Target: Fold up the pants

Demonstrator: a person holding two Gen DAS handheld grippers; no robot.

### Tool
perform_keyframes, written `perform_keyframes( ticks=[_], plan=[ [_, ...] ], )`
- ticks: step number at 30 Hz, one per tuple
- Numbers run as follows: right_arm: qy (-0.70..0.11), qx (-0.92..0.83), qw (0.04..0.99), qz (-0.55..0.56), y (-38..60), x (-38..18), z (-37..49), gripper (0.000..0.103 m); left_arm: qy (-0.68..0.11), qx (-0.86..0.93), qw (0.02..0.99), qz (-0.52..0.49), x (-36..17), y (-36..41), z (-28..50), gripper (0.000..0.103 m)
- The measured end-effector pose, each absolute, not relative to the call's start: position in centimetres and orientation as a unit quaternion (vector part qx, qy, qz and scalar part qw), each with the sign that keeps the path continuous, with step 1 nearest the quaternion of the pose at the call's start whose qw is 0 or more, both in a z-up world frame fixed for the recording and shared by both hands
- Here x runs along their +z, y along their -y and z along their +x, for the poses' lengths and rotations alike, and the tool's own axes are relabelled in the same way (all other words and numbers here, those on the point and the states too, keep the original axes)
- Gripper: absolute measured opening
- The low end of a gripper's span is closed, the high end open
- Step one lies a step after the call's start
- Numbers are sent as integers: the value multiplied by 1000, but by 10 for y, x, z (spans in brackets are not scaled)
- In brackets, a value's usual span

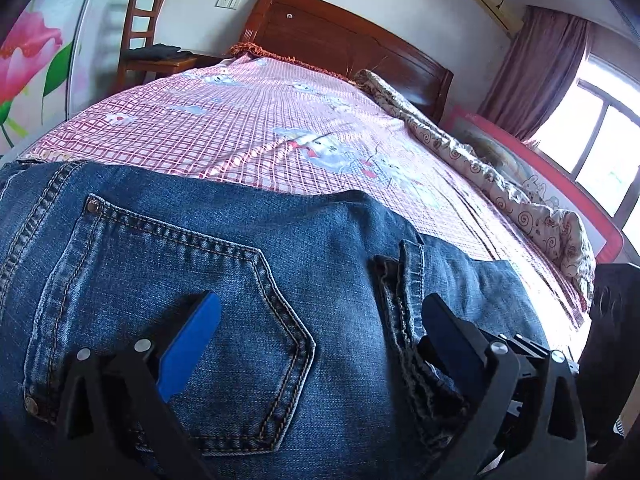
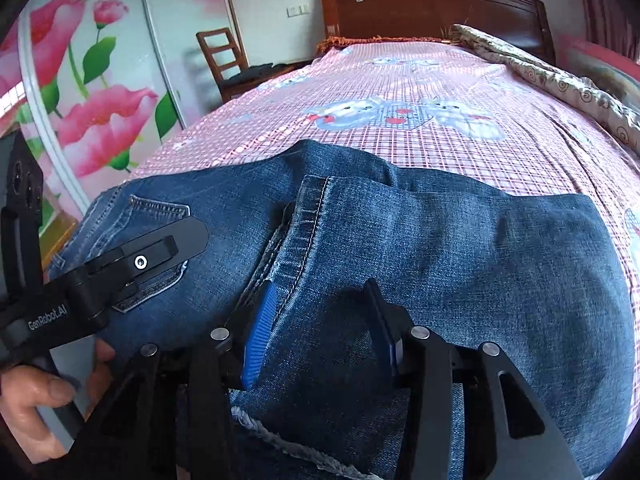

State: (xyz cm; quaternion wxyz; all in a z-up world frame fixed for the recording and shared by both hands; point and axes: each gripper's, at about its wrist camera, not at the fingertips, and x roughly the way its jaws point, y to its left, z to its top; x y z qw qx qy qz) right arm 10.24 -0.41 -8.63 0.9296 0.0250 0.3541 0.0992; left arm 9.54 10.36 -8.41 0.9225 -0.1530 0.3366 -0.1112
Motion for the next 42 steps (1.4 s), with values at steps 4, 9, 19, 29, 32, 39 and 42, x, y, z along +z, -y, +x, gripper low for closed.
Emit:
perform_keyframes(
  ticks=[4, 9, 19, 29, 32, 39, 42],
  plan=[
    [-363, 108, 925, 34, 9, -85, 104, 44, -365, -99, 915, -140, -70, -109, 83, 100],
    [-364, 106, 925, 31, 0, -88, 104, 44, -343, -45, 921, -182, -52, -187, 25, 101],
    [-371, 95, 924, 23, -4, -86, 108, 44, -328, 29, 921, -208, -69, -300, -1, 101],
    [-378, 84, 922, 18, -5, -85, 109, 44, -314, -53, 891, -324, -94, -329, 7, 100],
    [-380, 82, 921, 16, -6, -85, 110, 44, -302, -72, 896, -318, -89, -326, 6, 100],
    [-382, 81, 921, 18, -6, -84, 111, 44, -337, -56, 895, -288, -93, -317, 23, 100],
    [-383, 83, 920, 18, -6, -83, 112, 44, -347, -77, 886, -297, -89, -315, 21, 100]
  ],
)
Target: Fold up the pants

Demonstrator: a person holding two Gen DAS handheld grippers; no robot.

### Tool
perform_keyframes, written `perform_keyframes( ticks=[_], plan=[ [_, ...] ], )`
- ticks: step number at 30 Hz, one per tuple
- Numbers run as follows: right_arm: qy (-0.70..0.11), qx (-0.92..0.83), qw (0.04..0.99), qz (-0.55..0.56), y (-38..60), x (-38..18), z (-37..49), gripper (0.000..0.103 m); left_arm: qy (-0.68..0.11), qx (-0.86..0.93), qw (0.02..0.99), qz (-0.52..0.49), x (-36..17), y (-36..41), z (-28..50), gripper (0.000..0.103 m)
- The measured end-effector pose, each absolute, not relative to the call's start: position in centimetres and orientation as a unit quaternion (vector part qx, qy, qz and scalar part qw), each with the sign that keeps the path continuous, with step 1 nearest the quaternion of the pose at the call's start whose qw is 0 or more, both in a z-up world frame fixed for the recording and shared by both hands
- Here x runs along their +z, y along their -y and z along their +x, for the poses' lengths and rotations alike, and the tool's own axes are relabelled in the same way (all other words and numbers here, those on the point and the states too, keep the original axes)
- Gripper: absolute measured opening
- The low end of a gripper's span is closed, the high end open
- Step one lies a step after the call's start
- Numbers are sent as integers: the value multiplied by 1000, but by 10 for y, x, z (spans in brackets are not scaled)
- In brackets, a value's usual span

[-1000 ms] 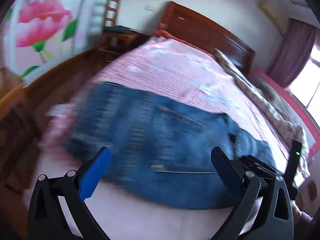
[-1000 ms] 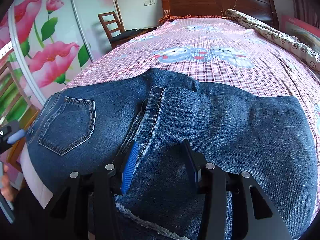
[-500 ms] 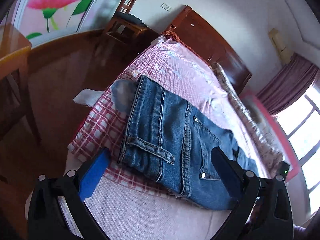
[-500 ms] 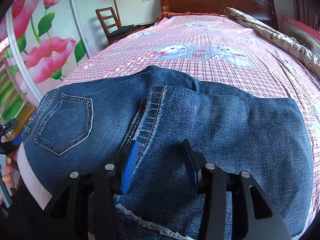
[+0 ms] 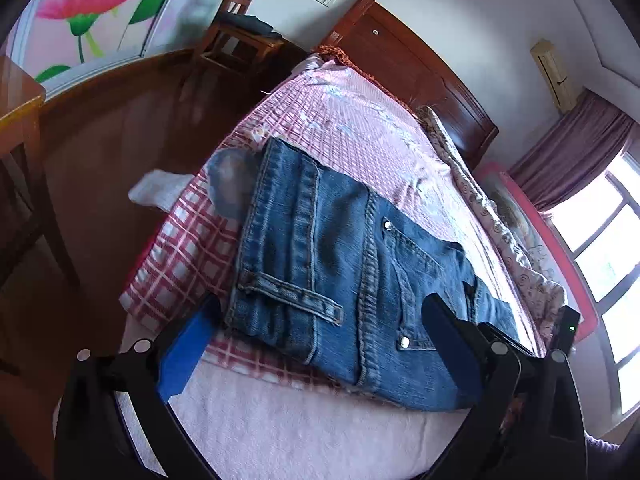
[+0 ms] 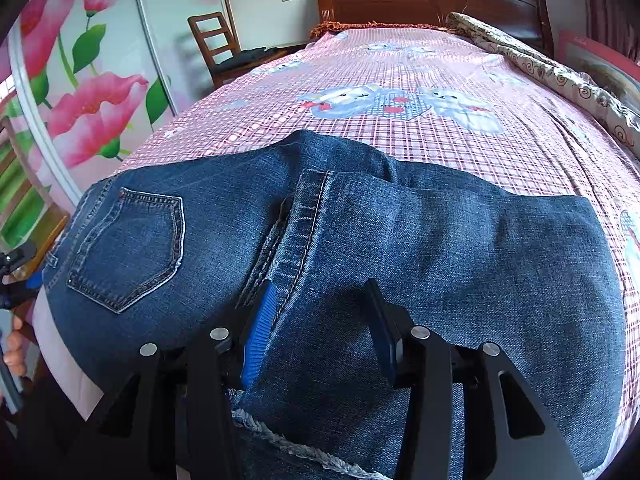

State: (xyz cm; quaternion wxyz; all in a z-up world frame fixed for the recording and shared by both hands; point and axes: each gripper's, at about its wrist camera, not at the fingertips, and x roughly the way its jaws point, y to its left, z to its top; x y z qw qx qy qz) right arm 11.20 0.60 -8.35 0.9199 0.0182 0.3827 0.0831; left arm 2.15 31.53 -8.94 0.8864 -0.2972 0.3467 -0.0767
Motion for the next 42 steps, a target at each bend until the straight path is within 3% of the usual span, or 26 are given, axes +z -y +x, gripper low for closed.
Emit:
perform_keyframes(
  ticks=[8, 12, 13, 14, 15, 24, 25, 26, 28, 36, 42],
  plan=[
    [-380, 81, 921, 19, -6, -84, 111, 44, -372, -117, 836, -385, -99, -335, 21, 100],
    [-379, 79, 922, 23, -7, -84, 111, 44, -407, -81, 838, -356, -93, -321, 30, 94],
    [-379, 79, 922, 23, -6, -84, 111, 44, -420, -56, 841, -336, -91, -317, 33, 73],
    [-379, 79, 922, 23, -6, -84, 111, 44, -435, -31, 845, -311, -89, -314, 34, 40],
    [-378, 79, 922, 23, -6, -84, 111, 44, -449, -23, 840, -304, -89, -313, 36, 29],
    [-380, 83, 921, 29, -4, -82, 112, 45, -450, 10, 853, -264, -69, -287, 40, 22],
    [-383, 93, 918, 37, -3, -81, 113, 52, -445, 13, 858, -258, -66, -285, 40, 21],
    [-386, 108, 915, 48, -1, -80, 114, 67, -439, 15, 861, -256, -63, -283, 40, 21],
    [-401, 151, 900, 77, 2, -73, 118, 87, -426, 19, 867, -259, -58, -282, 36, 20],
    [-332, 252, 844, 336, 99, -57, 72, 88, -365, 11, 905, -216, -3, -252, 39, 20],
    [-242, 219, 835, 443, 185, -74, 17, 88, -311, -47, 942, -117, 50, -170, 44, 20]
  ],
)
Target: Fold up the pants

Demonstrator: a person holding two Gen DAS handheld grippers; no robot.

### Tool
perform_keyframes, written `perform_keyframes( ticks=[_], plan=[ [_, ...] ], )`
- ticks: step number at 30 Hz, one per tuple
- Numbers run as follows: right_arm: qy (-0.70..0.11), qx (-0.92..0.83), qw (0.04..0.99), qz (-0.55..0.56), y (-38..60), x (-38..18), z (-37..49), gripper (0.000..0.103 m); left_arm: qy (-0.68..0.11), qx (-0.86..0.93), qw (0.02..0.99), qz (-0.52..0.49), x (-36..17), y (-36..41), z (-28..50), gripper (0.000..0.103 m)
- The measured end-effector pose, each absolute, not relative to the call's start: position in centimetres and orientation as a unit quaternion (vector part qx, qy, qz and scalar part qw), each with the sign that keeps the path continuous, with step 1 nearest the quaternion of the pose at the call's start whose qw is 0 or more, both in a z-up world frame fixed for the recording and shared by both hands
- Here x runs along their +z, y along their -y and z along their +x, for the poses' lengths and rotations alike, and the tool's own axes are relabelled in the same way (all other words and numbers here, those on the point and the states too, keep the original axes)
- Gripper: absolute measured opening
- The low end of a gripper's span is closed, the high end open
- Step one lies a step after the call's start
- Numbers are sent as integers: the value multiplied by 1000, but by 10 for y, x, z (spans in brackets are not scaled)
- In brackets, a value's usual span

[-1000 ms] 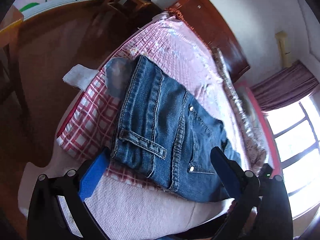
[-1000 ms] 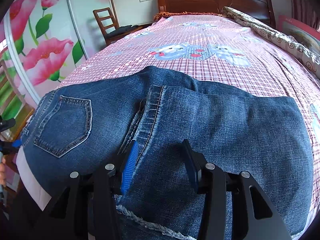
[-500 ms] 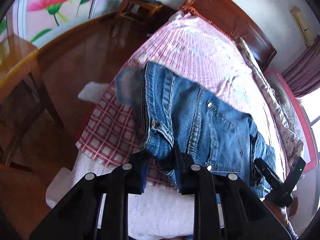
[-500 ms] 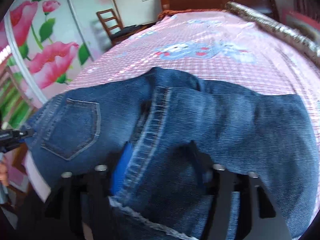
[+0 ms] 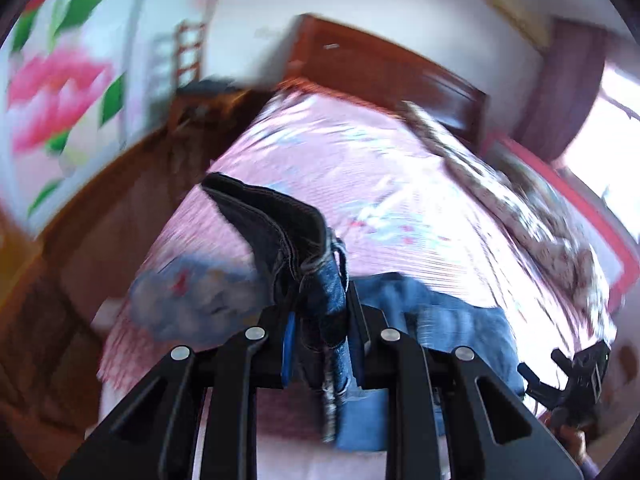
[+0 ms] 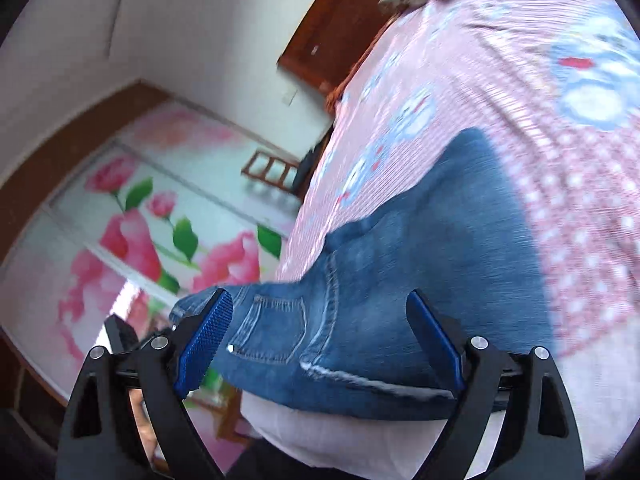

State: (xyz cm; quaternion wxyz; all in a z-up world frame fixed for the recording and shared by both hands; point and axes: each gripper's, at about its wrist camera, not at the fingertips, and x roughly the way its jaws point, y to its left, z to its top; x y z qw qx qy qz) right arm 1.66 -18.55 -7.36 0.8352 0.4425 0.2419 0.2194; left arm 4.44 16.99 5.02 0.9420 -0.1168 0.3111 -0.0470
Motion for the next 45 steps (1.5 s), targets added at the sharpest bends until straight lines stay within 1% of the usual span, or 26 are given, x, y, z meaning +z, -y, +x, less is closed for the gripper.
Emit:
perform_keyframes(
  ticks=[4, 7, 10, 14, 18, 19, 20, 22, 23, 24, 25, 26, 28, 29, 30, 32, 33, 36, 37, 39, 42, 43, 45],
  plan=[
    [-191, 180, 819, 510, 228, -90, 1, 88, -298, -107, 946, -63, 65, -105, 52, 20],
    [-149, 175, 801, 553, 247, -97, -10, 88, -307, -157, 938, -23, 61, -50, 59, 20],
    [-129, 166, 792, 572, 257, -102, -19, 88, -316, -195, 928, 20, 48, -1, 60, 20],
    [-111, 164, 788, 582, 265, -102, -26, 88, -336, -236, 907, 93, 13, 66, 56, 20],
    [-115, 164, 784, 588, 273, -106, -35, 88, -379, -233, 878, 175, -47, 104, 54, 21],
    [-119, 167, 783, 588, 272, -107, -34, 88, -378, -230, 877, 188, -57, 107, 52, 23],
    [-122, 169, 783, 586, 272, -107, -36, 88, -365, -226, 879, 208, -60, 113, 49, 28],
    [-128, 175, 787, 578, 267, -104, -32, 88, -340, -219, 877, 257, -61, 123, 39, 33],
    [-133, 179, 789, 573, 264, -103, -30, 88, -340, -215, 875, 269, -59, 124, 37, 37],
    [-136, 181, 791, 569, 261, -101, -27, 88, -346, -219, 874, 263, -52, 120, 35, 46],
    [-141, 185, 792, 565, 260, -98, -21, 88, -347, -224, 877, 245, -44, 113, 33, 70],
    [-146, 190, 794, 558, 256, -95, -20, 88, -338, -227, 887, 216, -32, 100, 27, 85],
    [-153, 196, 798, 549, 251, -92, -18, 88, -313, -233, 909, 146, -8, 66, 13, 91],
    [-158, 198, 801, 542, 248, -88, -18, 88, -304, -224, 919, 112, 1, 45, 8, 97],
    [-167, 199, 807, 531, 244, -84, -16, 88, -296, -204, 930, 72, 9, 17, 5, 100],
    [-193, 198, 818, 504, 232, -72, -7, 88, -301, -169, 938, 0, 13, -33, 6, 101],
    [-208, 204, 826, 484, 222, -64, -1, 88, -310, -150, 937, -54, 11, -69, 9, 101],
    [-262, 178, 844, 434, 197, -53, 22, 88, -335, -89, 925, -153, -11, -145, 21, 101],
    [-279, 166, 849, 416, 190, -52, 31, 88, -343, -68, 922, -169, -20, -164, 24, 101],
    [-309, 138, 860, 382, 179, -53, 50, 88, -360, -33, 915, -176, -38, -192, 37, 101],
    [-352, 109, 860, 352, 165, -63, 71, 88, -408, -13, 900, -151, -69, -200, 61, 101],
    [-367, 95, 863, 335, 160, -65, 76, 88, -387, -17, 912, -133, -68, -195, 58, 101],
    [-378, 80, 872, 300, 150, -66, 78, 88, -395, -17, 912, -108, -72, -186, 60, 101]
  ],
)
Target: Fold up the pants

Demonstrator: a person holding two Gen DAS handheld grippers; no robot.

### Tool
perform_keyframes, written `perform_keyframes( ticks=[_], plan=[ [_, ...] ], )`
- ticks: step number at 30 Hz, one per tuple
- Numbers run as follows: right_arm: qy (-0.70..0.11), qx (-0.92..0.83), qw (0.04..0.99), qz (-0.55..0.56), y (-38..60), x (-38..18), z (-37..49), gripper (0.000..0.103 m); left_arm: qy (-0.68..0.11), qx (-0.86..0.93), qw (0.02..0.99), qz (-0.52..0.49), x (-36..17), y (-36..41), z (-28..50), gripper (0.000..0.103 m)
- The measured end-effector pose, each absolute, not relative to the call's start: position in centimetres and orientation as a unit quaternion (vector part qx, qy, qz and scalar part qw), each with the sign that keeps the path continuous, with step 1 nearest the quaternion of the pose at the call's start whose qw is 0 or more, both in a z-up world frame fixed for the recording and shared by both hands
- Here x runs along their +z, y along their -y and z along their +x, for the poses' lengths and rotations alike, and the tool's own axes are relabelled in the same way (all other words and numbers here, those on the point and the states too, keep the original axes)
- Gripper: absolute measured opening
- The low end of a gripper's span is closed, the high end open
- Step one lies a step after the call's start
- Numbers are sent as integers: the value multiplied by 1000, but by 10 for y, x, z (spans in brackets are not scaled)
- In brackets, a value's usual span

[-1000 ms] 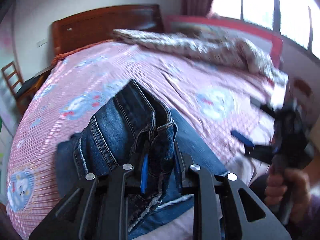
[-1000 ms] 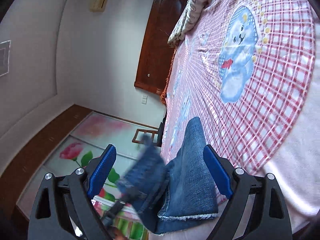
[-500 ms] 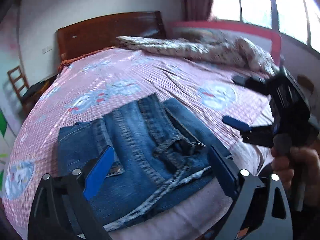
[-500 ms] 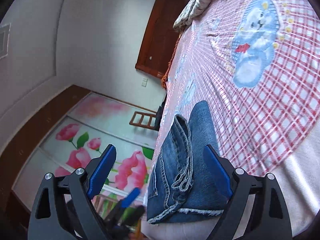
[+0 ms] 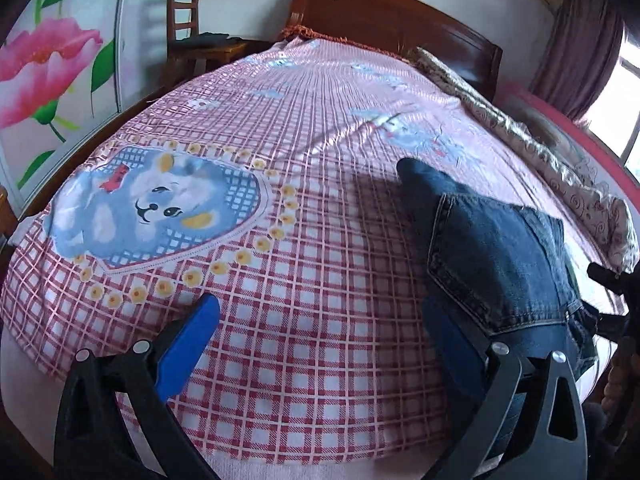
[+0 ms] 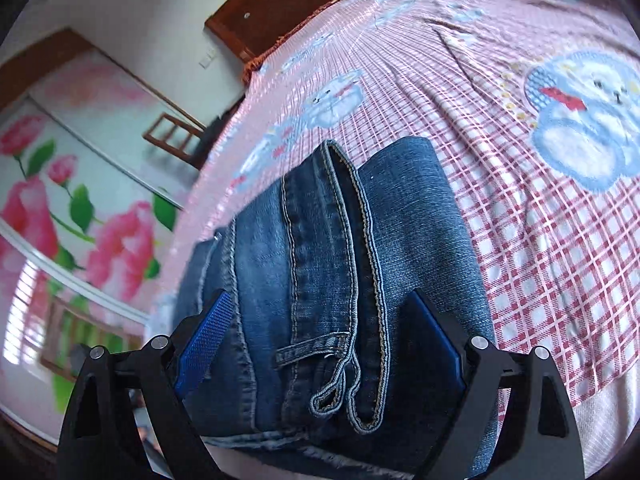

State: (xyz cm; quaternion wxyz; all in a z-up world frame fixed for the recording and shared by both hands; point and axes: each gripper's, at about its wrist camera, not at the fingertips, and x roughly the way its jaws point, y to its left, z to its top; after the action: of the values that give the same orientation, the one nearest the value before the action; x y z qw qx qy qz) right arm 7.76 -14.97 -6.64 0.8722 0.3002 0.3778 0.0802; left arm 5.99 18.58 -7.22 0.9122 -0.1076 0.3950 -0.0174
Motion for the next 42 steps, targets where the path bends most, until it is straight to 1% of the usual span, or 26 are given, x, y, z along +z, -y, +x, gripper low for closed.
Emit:
perform_keyframes(
  ticks=[1, 2, 3, 4, 5, 7, 8, 9, 10, 11, 13, 17, 19, 22, 25, 26, 27, 29, 31, 32, 33, 35, 36, 39, 42],
  plan=[
    [-380, 81, 875, 290, 143, -64, 74, 88, -392, -16, 915, -95, -74, -183, 59, 101],
    [-382, 93, 875, 284, 137, -63, 74, 85, -385, -17, 919, -84, -75, -182, 56, 101],
    [-383, 95, 878, 272, 131, -60, 74, 67, -376, -21, 923, -80, -77, -183, 51, 101],
    [-387, 88, 882, 255, 126, -58, 73, 61, -366, -25, 926, -82, -76, -183, 48, 101],
    [-396, 75, 883, 242, 124, -59, 76, 52, -357, -32, 929, -91, -77, -185, 46, 101],
    [-410, 70, 873, 254, 132, -66, 82, 42, -346, -47, 928, -127, -74, -195, 42, 101],
    [-419, 68, 870, 253, 135, -70, 85, 33, -343, -53, 927, -142, -71, -199, 40, 101],
    [-427, 64, 871, 234, 136, -69, 87, 27, -340, -58, 927, -151, -71, -202, 38, 101],
    [-437, 68, 869, 222, 135, -67, 88, 17, -339, -61, 927, -149, -72, -202, 39, 101],
    [-443, 79, 861, 238, 140, -64, 89, 13, -339, -62, 928, -142, -74, -195, 47, 101],
    [-430, 105, 853, 277, 146, -47, 87, 12, -338, -62, 930, -132, -76, -193, 45, 101],
    [-385, 143, 870, 273, 146, -2, 78, 11, -337, -61, 930, -134, -78, -190, 46, 101],
    [-379, 135, 877, 262, 152, 3, 71, 11, -340, -59, 930, -127, -78, -188, 49, 101],
    [-387, 104, 871, 284, 176, -20, 59, 11, -343, -57, 930, -117, -78, -186, 49, 101],
    [-426, 51, 858, 283, 191, -72, 55, 11, -344, -52, 931, -109, -78, -183, 48, 101],
    [-424, 50, 852, 304, 195, -89, 53, 11, -347, -50, 931, -104, -78, -182, 48, 101],
    [-404, 53, 849, 338, 201, -98, 48, 11, -353, -46, 930, -93, -78, -178, 50, 101],
    [-394, 52, 846, 357, 203, -102, 45, 11, -366, -39, 927, -67, -77, -172, 53, 101],
    [-400, 54, 851, 336, 201, -100, 47, 11, -393, -29, 918, -46, -71, -165, 59, 101],
    [-402, 58, 850, 336, 202, -101, 48, 11, -407, -30, 911, -55, -67, -165, 63, 101],
    [-403, 62, 847, 342, 203, -102, 49, 11, -419, -48, 902, -95, -58, -167, 67, 101],
    [-401, 64, 846, 347, 203, -104, 49, 11, -412, -66, 897, -150, -39, -166, 68, 101],
    [-398, 65, 847, 347, 203, -105, 49, 11, -404, -72, 898, -160, -26, -161, 69, 101],
    [-394, 66, 845, 356, 205, -107, 47, 11, -376, -119, 910, -130, 15, -119, 71, 101],
    [-396, 68, 845, 354, 206, -103, 44, 11, -378, -191, 896, -135, 35, -78, 79, 101]
  ],
)
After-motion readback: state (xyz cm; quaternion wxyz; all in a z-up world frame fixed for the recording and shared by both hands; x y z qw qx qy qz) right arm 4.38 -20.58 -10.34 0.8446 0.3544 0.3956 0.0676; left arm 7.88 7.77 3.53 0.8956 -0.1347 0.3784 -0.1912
